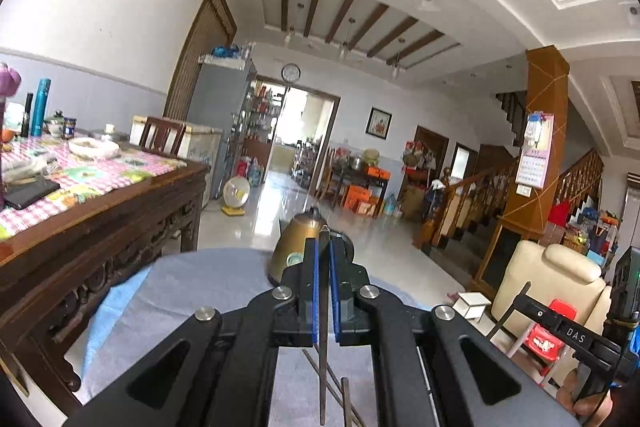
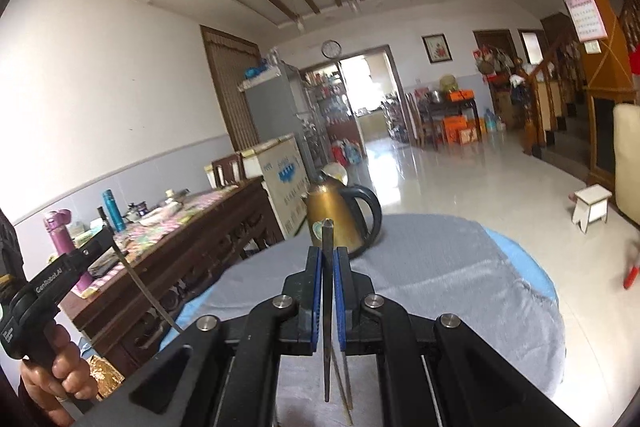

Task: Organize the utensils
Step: 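Lift both held chopsticks and lower them into the dark cup with both tools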

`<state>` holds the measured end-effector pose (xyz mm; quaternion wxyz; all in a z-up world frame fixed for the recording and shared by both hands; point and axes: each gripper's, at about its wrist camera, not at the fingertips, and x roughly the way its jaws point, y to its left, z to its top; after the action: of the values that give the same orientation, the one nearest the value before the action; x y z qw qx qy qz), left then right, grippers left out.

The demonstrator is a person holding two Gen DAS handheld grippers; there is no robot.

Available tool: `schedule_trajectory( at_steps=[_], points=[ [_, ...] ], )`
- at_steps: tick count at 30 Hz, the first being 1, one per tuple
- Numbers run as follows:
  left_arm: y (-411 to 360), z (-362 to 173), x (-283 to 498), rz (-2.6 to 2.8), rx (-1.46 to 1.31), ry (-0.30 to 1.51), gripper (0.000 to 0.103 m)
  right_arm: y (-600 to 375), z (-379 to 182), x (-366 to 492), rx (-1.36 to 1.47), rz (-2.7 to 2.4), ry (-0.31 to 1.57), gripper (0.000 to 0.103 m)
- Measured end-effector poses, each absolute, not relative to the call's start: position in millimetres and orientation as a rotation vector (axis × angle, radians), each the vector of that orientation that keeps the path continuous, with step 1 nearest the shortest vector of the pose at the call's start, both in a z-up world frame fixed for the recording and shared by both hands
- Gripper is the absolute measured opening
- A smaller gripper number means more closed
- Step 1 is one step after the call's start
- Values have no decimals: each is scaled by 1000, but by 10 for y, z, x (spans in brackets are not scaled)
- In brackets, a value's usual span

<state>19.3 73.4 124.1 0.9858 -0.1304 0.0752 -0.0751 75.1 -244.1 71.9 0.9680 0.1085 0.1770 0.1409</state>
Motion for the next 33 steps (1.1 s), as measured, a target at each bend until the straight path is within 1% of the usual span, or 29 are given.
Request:
schedule_trajectory(
  at_steps=[8,13,19,33],
  points=[
    [775,1519,-125,-171,-258,100,5,-2282,1035,381,173,341,287,7],
    [737,1537,-226,-208,-260,95,5,-2231,1088,230,167,362,289,7],
    [608,1402,-254,-249,-257,139,5,-2147,1021,145,166,382,320,7],
    [436,834,-161,-254,-263,310,5,-1975,478,285,118,351,483,7]
  ],
)
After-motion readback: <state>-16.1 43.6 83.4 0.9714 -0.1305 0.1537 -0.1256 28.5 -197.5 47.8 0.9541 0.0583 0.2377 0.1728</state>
